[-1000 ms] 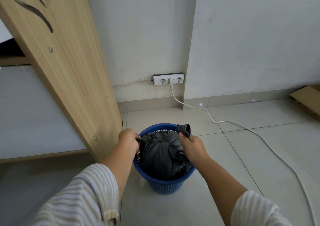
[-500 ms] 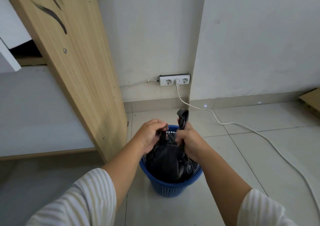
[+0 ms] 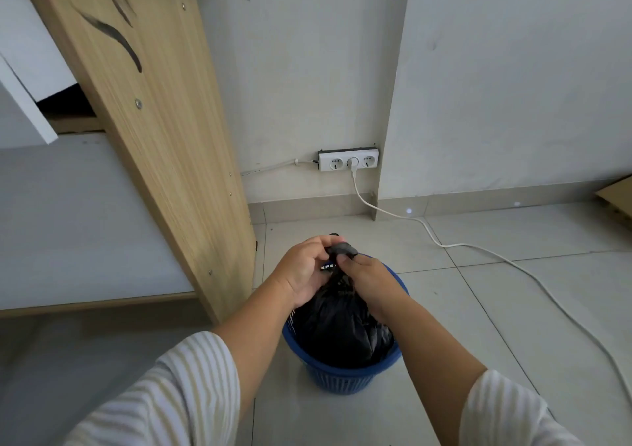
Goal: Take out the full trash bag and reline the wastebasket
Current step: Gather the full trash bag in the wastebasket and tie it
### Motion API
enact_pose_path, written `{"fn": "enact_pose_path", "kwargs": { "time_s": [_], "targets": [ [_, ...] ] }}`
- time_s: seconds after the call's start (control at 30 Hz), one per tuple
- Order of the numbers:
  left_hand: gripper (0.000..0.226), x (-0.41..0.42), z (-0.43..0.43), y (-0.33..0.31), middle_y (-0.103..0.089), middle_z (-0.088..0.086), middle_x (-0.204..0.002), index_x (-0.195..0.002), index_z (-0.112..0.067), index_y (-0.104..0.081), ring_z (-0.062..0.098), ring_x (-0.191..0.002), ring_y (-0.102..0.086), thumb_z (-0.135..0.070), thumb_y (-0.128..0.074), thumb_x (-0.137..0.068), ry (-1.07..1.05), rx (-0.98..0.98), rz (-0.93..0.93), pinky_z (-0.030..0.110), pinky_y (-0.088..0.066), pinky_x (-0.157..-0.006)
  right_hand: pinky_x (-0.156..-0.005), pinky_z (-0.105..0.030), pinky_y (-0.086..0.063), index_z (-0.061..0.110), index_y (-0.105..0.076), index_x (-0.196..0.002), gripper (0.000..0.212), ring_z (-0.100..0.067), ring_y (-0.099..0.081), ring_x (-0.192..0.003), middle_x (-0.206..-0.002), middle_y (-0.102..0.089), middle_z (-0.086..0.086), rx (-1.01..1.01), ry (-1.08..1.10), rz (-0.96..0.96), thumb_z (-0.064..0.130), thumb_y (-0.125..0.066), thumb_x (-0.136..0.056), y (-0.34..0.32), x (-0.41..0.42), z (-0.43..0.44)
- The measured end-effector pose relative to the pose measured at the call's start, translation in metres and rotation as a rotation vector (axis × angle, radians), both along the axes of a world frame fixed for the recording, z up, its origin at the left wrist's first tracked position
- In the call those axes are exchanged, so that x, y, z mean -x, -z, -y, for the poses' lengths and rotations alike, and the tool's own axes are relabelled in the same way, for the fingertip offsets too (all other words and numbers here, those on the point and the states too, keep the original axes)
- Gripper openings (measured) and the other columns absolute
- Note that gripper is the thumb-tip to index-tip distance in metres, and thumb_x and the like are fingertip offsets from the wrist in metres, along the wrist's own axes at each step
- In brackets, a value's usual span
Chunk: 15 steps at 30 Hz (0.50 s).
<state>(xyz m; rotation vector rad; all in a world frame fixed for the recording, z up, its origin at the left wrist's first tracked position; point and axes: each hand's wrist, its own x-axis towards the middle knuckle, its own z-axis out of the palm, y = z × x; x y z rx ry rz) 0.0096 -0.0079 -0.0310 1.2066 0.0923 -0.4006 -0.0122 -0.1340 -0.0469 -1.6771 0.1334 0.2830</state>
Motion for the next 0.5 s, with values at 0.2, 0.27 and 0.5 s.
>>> {"fn": "enact_pose_path", "kwargs": {
  "time_s": [0.2,0.27,0.5],
  "targets": [
    [0.054,-0.002,-0.002,0.013,-0.058,0.014,-0.113,-0.119,-0.023,-0.044,0.023,-0.088,-0.057,0.015,-0.04,-0.081,-0.011,-0.29,0.09,0.033,-0.05,-0.076,-0.048,-0.017,-0.038,0.018,-0.065,-0.073,0.028,-0.005,-0.051,-0.045,-0.046,-0.058,0.01,-0.104,0.051,0.033,0.007,-0.051,-0.094,-0.004,0.0,0.011],
    [0.052,-0.002,-0.006,0.021,-0.059,0.012,-0.12,-0.129,-0.022,-0.037,0.024,-0.101,-0.059,0.004,-0.051,-0.086,0.056,-0.466,0.114,0.039,-0.048,-0.095,-0.05,-0.023,-0.035,0.02,-0.064,-0.068,0.031,-0.01,-0.046,-0.044,-0.044,-0.053,0.008,-0.116,0.089,0.035,0.008,-0.052,-0.093,-0.001,-0.001,0.012],
    [0.024,0.007,-0.003,0.041,-0.067,-0.003,-0.112,-0.103,-0.025,-0.064,0.016,-0.109,-0.058,-0.028,-0.04,-0.1,0.172,-0.734,0.144,0.04,-0.042,-0.103,-0.048,-0.024,-0.035,0.013,-0.034,-0.085,0.03,-0.015,-0.045,-0.053,-0.071,-0.046,-0.007,-0.337,0.158,-0.02,-0.014,-0.038,-0.074,-0.005,-0.001,0.015]
  ]
}}
